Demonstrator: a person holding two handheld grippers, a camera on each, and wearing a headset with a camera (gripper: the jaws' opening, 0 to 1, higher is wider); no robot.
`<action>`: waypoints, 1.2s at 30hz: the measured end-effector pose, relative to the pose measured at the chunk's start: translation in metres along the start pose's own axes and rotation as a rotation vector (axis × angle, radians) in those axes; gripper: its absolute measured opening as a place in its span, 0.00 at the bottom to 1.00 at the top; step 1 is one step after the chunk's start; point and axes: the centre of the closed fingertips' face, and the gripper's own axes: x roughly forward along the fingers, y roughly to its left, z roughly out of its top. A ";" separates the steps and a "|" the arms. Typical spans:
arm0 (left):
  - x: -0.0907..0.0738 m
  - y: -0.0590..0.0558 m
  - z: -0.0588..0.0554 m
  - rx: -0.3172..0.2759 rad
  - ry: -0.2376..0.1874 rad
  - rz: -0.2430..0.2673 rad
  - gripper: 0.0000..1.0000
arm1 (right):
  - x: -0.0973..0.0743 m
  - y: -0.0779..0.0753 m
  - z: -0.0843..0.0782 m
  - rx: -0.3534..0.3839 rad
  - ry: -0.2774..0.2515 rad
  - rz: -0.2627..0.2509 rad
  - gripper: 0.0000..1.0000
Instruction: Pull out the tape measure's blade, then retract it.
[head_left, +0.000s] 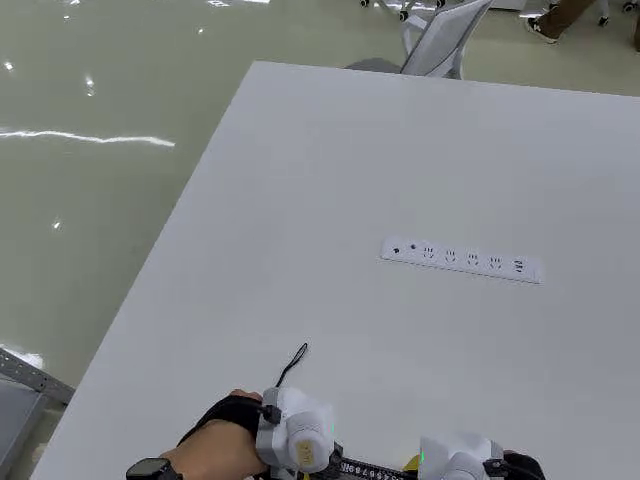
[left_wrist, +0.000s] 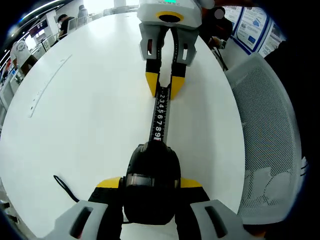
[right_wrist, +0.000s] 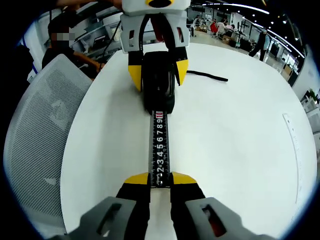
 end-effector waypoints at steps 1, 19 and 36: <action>0.000 0.000 0.000 -0.001 0.000 0.000 0.37 | -0.001 0.000 -0.001 0.003 0.002 -0.002 0.13; 0.001 0.001 -0.001 -0.012 0.003 0.003 0.37 | -0.014 -0.001 -0.025 -0.001 0.025 -0.026 0.13; 0.002 0.000 -0.001 0.003 0.030 0.002 0.37 | -0.034 0.000 -0.060 0.031 0.041 -0.054 0.13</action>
